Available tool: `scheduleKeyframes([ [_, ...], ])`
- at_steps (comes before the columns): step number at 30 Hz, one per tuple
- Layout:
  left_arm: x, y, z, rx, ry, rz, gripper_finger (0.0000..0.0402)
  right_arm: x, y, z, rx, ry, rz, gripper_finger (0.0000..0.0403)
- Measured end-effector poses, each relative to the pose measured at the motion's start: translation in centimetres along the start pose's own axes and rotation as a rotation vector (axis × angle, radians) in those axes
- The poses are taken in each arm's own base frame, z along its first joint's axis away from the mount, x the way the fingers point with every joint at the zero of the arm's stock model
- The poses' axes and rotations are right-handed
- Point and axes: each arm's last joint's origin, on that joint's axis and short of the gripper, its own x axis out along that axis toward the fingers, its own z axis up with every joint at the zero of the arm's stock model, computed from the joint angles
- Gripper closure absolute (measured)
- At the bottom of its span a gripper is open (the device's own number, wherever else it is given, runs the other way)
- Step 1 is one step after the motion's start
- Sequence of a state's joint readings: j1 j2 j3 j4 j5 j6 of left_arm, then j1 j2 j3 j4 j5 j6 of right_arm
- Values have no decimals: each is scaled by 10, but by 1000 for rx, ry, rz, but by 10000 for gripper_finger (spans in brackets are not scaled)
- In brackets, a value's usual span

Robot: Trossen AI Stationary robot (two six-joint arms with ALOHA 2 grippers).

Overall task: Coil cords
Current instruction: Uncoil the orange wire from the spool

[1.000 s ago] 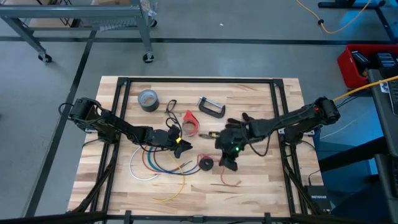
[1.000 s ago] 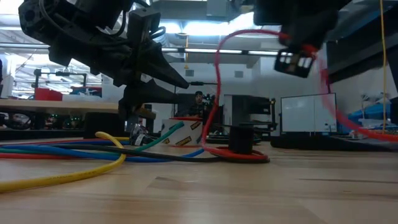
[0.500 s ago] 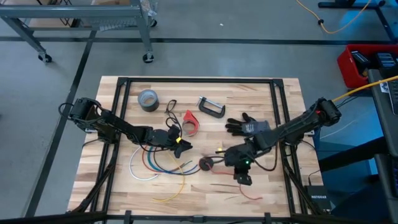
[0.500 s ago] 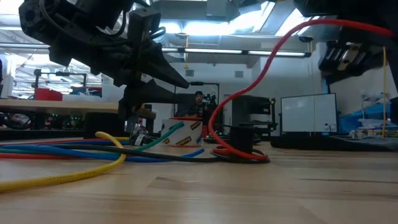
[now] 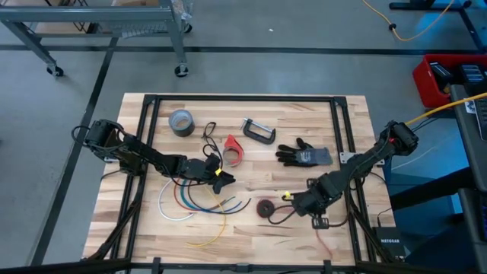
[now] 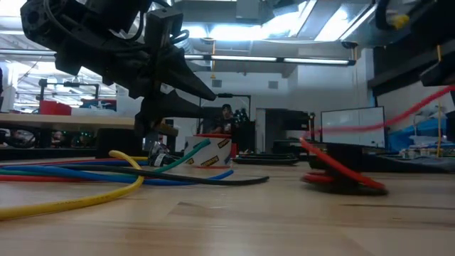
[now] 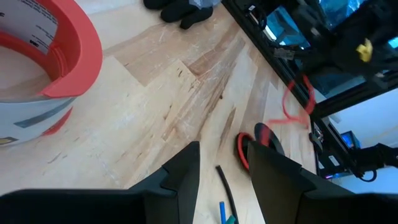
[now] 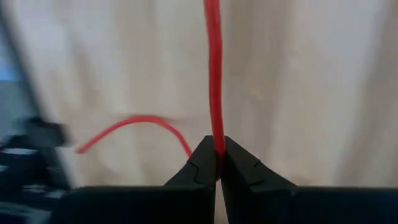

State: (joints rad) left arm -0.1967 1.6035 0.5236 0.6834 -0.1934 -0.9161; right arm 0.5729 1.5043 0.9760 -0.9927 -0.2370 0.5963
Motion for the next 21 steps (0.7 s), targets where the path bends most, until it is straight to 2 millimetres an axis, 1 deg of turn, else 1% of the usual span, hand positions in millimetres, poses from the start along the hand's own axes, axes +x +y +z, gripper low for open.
scheduleKeyframes([
  [7, 0, 0, 0, 8, 0, 0, 274, -3, -17, -16, 40, 103, -264, 394],
  [12, 0, 0, 0, 25, 0, 0, 274, -8, -26, -25, 65, 173, -400, 394],
  [17, 0, 1, 1, 29, -3, 2, 274, -15, -43, -23, 164, 180, -519, 394],
  [21, 0, 1, 1, 30, -2, 2, 274, -20, -62, -13, 246, 108, -598, 392],
])
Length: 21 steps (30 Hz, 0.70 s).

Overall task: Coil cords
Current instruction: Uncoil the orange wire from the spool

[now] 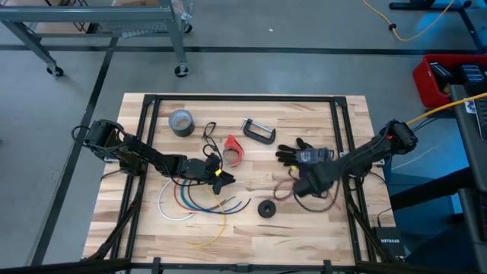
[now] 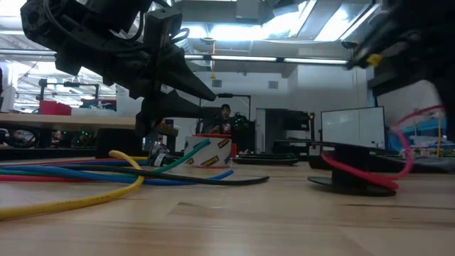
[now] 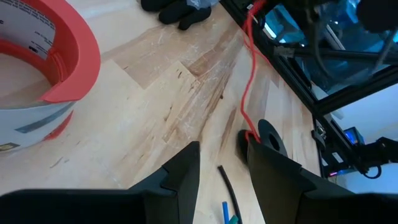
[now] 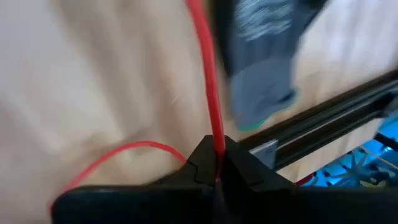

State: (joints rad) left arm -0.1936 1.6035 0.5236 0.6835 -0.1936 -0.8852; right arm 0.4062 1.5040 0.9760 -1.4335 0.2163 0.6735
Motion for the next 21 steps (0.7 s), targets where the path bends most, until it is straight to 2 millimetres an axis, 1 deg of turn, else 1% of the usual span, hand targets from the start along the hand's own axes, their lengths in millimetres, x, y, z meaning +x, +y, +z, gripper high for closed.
scheduleKeyframes([
  [2, 0, 0, 0, 0, 0, 0, 274, 2, -7, 9, 31, -29, -3, 395],
  [5, 0, 0, 0, -1, -1, 0, 274, 6, -15, 26, 71, -87, 65, 395],
  [7, 0, 0, 0, 0, 0, 0, 274, 7, -16, 38, 91, -140, 158, 395],
  [10, 0, 0, 0, 0, 0, 0, 274, 4, -15, 57, 86, -249, 348, 393],
  [14, 0, 0, 0, 0, 0, 0, 274, -6, -12, 79, 73, -409, 603, 395],
  [16, 0, 0, 0, 0, 0, 0, 274, -12, -11, 87, 60, -471, 715, 395],
  [18, 0, 0, 0, 0, 0, 0, 274, -20, -10, 91, 42, -506, 797, 395],
  [21, 0, 1, -1, 1, 6, 7, 274, -37, -11, 94, 19, -543, 863, 395],
])
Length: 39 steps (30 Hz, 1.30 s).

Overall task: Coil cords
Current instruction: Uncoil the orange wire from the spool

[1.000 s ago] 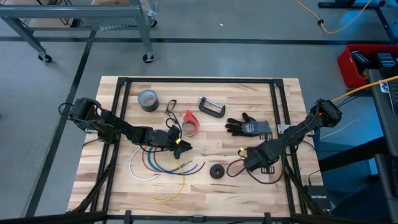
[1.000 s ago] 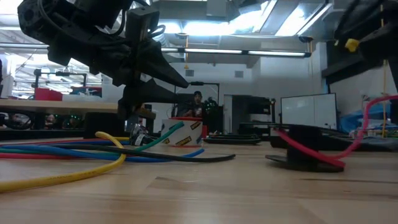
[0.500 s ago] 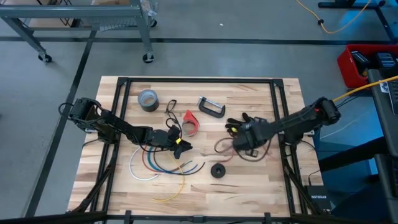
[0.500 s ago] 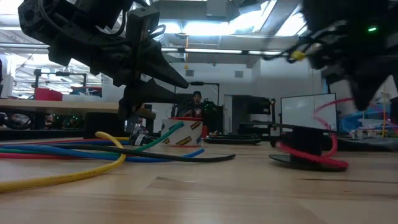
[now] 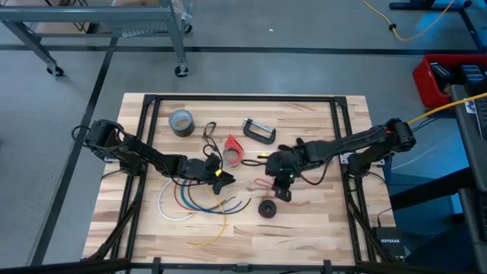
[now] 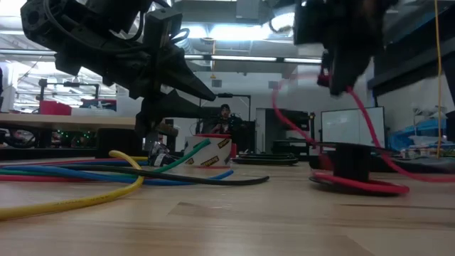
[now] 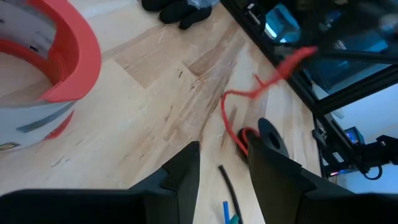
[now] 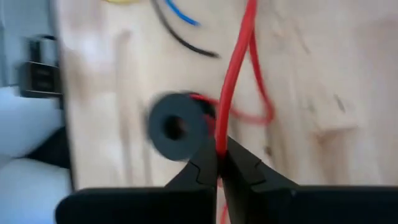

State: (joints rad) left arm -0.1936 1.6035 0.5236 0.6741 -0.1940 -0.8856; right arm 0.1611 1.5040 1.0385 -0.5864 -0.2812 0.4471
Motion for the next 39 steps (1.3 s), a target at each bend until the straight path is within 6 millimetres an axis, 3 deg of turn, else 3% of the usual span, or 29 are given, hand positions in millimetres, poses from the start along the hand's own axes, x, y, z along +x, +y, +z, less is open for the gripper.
scheduleKeyframes([
  [8, 0, 3, -2, 6, 21, 26, 274, -29, 44, 20, -84, -39, 145, 395],
  [13, 0, 3, -2, 7, 24, 29, 274, -43, 71, 17, -112, 2, 183, 395],
  [25, 0, 3, -2, 17, 25, 30, 274, -42, 111, -38, -100, 302, 139, 394],
  [39, 0, 3, -2, 34, 25, 30, 274, -61, 105, -102, 22, 677, -340, 394],
])
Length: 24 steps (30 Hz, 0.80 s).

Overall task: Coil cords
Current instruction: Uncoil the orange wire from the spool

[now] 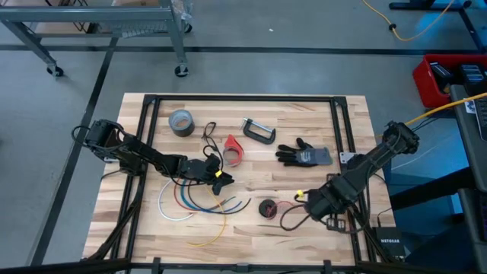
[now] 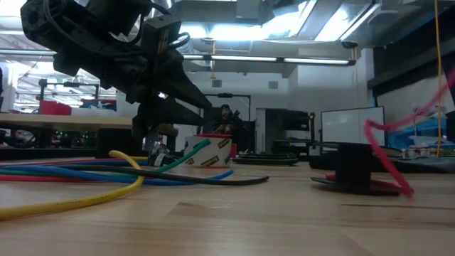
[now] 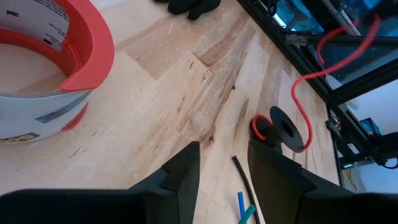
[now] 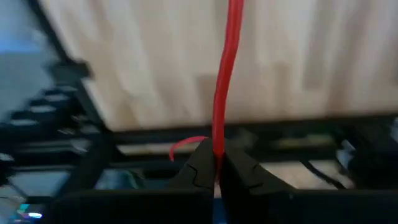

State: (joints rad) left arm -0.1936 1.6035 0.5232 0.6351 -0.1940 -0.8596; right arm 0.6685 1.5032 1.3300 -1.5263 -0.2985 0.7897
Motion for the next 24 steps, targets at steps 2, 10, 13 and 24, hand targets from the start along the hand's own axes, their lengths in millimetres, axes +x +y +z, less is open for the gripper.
scheduleKeyframes([
  [2, 0, 0, 0, 0, 0, 0, 274, 1, -3, -5, 7, 15, -64, 394],
  [10, 0, 0, 0, -1, 0, -1, 274, 7, -17, 3, 27, -134, -238, 394],
  [13, 0, 0, 0, -1, 1, -2, 274, 10, -27, 10, 63, -171, -316, 393],
  [24, 0, 0, -1, -1, 7, 4, 274, 28, -84, 38, 220, -136, -503, 393],
])
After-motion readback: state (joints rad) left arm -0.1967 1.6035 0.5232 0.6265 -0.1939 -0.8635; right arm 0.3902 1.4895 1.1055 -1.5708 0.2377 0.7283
